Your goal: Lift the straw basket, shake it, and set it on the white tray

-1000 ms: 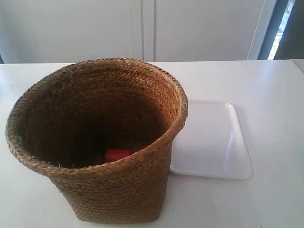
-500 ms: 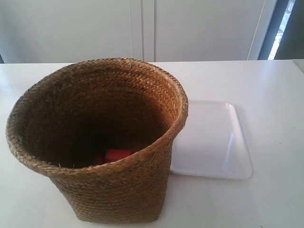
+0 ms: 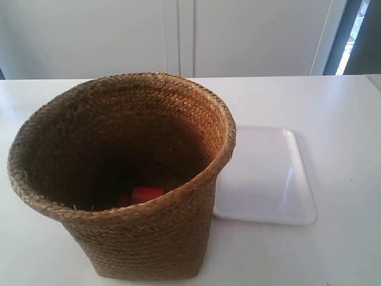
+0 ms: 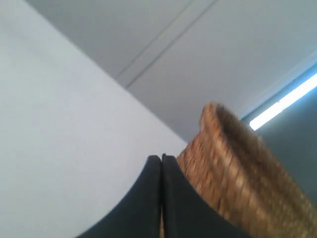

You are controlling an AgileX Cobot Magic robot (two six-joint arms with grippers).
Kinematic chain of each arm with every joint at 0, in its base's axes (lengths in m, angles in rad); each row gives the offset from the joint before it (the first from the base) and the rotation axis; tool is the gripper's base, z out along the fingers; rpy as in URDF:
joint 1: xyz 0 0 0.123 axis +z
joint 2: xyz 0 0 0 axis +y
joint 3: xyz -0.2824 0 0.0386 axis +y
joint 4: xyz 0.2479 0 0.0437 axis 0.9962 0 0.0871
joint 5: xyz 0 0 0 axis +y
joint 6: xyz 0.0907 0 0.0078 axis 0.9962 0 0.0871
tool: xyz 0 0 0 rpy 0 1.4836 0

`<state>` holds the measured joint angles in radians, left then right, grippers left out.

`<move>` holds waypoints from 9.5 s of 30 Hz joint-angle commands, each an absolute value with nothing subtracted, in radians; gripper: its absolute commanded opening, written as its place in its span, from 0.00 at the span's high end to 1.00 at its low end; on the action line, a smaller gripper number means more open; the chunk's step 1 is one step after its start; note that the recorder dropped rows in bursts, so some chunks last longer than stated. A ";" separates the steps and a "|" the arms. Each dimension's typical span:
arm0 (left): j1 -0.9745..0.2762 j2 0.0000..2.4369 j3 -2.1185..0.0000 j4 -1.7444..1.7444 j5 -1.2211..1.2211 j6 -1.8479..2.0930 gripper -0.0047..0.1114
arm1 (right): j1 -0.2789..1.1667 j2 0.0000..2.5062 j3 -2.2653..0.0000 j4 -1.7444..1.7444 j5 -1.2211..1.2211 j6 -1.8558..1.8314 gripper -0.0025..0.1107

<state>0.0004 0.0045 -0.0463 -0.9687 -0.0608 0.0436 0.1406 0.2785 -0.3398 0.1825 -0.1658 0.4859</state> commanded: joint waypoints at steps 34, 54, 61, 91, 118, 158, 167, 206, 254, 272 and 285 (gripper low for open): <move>0.170 1.203 -1.498 -0.439 0.566 0.294 0.96 | 0.139 1.303 -1.580 0.025 0.314 -0.387 0.98; 0.177 1.324 -1.502 -0.350 0.734 0.137 0.96 | -0.082 1.583 -1.959 -0.195 1.002 0.219 0.98; 0.175 1.369 -1.502 -0.382 0.841 0.137 0.96 | -0.080 1.595 -1.959 0.057 1.211 0.139 0.98; 0.087 1.182 -1.428 -0.409 1.169 0.265 0.45 | 0.140 1.302 -1.476 0.204 1.157 -0.023 0.49; 0.067 1.142 -1.041 -0.459 0.941 0.291 0.42 | 0.368 1.419 -1.290 0.340 0.929 0.000 0.34; 0.067 1.362 -1.046 -0.719 0.943 0.433 0.94 | 0.368 1.572 -1.280 0.297 0.919 0.084 0.84; 0.067 1.216 -1.081 -0.772 0.876 0.467 0.96 | 0.434 1.461 -1.275 0.248 0.828 0.045 0.98; -0.084 1.011 -0.873 -0.844 0.533 0.561 0.96 | 0.558 1.267 -0.991 -0.109 0.508 0.160 0.98; -0.083 1.006 -0.938 -0.854 0.565 0.577 0.96 | 0.557 1.282 -1.081 -0.108 0.558 0.229 0.98; -0.083 1.019 -0.915 -0.799 0.541 0.584 0.96 | 0.557 1.298 -1.036 -0.108 0.524 0.233 0.98; -0.070 0.934 -0.850 -0.857 0.460 0.561 0.96 | 0.551 1.212 -0.993 -0.041 0.463 0.219 0.98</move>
<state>-0.0664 0.9664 -0.8226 -0.7881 0.4886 0.5257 0.5526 1.2475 -0.9749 -0.0218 0.5076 0.2444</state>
